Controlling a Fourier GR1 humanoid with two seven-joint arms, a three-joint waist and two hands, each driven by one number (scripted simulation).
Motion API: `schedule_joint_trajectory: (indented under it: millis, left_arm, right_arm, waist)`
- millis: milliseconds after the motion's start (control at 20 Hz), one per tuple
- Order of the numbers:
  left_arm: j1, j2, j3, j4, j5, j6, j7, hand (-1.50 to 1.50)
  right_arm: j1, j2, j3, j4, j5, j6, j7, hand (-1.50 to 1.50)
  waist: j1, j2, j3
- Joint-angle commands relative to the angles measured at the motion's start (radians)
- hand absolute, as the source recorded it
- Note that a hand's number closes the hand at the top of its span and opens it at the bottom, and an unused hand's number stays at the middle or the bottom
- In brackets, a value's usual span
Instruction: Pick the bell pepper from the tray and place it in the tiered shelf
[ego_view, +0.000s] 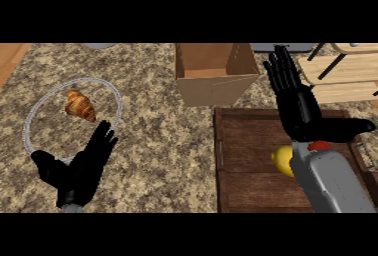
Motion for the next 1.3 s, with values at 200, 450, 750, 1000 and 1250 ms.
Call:
schedule_joint_trajectory:
  millis: [200, 450, 750, 1000, 1250]
  left_arm:
    - [-0.150, 0.085, -0.020, 0.017, -0.212, 0.019, -0.110, 0.00]
    - [-0.135, 0.111, -0.014, 0.026, -0.218, 0.003, -0.125, 0.00]
    - [-0.243, 0.072, -0.043, 0.124, -0.263, -0.025, -0.136, 0.00]
    - [-0.303, 0.035, -0.036, 0.166, -0.287, -0.030, -0.117, 0.00]
    - [-0.255, 0.078, -0.010, 0.170, -0.265, -0.086, -0.165, 0.00]
  right_arm:
    - [0.016, -0.367, -0.165, 0.093, -0.130, 0.317, 0.160, -1.50]
    - [0.117, -0.486, -0.169, 0.181, 0.139, 0.117, 0.113, 1.50]
    - [0.152, -0.344, -0.397, 0.499, 0.032, 0.040, -0.280, -1.50]
    - [0.076, -0.454, -0.458, 0.646, -0.089, 0.394, -0.342, -1.50]
    - [0.116, -0.633, -0.339, 0.554, 0.034, 0.552, -0.256, -1.50]
  waist:
    - [-0.020, 0.042, 0.031]
    - [-0.064, 0.060, 0.017]
    - [0.005, 0.048, 0.032]
    - [0.015, 0.041, 0.030]
    - [0.015, 0.036, 0.028]
